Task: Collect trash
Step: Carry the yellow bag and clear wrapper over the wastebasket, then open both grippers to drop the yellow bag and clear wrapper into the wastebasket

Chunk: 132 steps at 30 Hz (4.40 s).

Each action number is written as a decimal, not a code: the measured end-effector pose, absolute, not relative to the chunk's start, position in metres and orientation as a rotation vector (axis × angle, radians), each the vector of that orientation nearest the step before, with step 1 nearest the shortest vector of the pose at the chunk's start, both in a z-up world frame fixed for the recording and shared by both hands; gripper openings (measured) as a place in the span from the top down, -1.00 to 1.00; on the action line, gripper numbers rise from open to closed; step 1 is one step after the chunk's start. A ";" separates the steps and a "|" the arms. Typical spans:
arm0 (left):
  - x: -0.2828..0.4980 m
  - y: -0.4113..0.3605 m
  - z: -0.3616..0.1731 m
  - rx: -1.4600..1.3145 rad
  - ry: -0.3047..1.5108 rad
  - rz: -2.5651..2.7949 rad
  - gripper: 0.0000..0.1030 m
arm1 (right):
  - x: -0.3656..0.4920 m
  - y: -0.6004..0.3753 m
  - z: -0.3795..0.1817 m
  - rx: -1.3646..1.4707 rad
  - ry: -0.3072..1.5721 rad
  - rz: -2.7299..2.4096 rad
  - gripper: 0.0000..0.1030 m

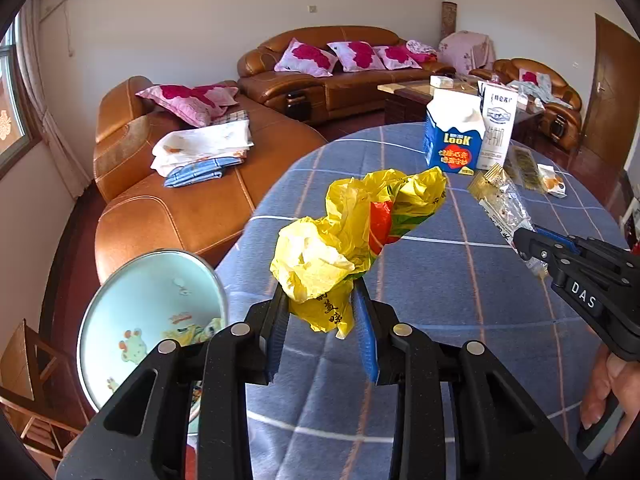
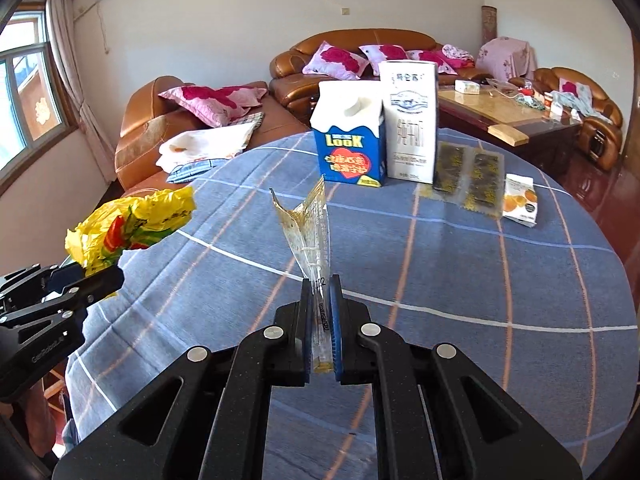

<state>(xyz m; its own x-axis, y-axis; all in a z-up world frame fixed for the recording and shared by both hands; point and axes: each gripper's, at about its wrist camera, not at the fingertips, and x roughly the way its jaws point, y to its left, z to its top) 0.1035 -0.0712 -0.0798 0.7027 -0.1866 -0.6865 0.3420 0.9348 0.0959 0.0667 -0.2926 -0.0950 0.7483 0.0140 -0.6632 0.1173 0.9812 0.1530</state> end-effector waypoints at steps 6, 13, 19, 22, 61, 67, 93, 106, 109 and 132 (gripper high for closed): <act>0.091 -0.021 -0.070 0.213 0.696 -0.211 0.40 | 0.077 -0.253 -0.093 0.174 0.688 -0.018 0.83; 0.102 0.015 -0.065 0.180 0.698 -0.122 0.40 | 0.095 -0.213 -0.089 0.137 0.690 0.020 0.83; 0.110 0.031 -0.059 0.160 0.673 -0.051 0.40 | 0.114 -0.179 -0.086 0.088 0.679 0.062 0.83; 0.111 0.039 -0.060 0.162 0.672 -0.012 0.40 | 0.124 -0.164 -0.090 0.049 0.680 0.096 0.83; 0.105 0.080 -0.071 0.149 0.666 0.219 0.39 | 0.136 -0.090 -0.090 -0.106 0.644 0.337 0.80; 0.106 0.082 -0.072 0.153 0.669 0.234 0.39 | 0.135 -0.087 -0.089 -0.114 0.639 0.352 0.79; 0.107 0.086 -0.078 0.164 0.667 0.300 0.39 | 0.140 -0.061 -0.091 -0.158 0.635 0.417 0.75; 0.106 0.090 -0.076 0.154 0.662 0.321 0.38 | 0.137 -0.049 -0.090 -0.200 0.623 0.454 0.74; 0.107 0.093 -0.077 0.148 0.669 0.321 0.37 | 0.137 -0.046 -0.089 -0.205 0.620 0.460 0.74; 0.105 0.097 -0.078 0.101 0.675 0.250 -0.42 | 0.128 -0.060 -0.081 -0.127 0.546 0.421 -0.13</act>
<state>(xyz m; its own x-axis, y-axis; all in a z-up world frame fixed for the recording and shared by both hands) 0.1053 0.0965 -0.0782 0.7522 0.2611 -0.6049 -0.1959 0.9652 0.1730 0.1278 -0.0598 -0.0815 0.7719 0.3540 -0.5280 -0.4205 0.9073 -0.0066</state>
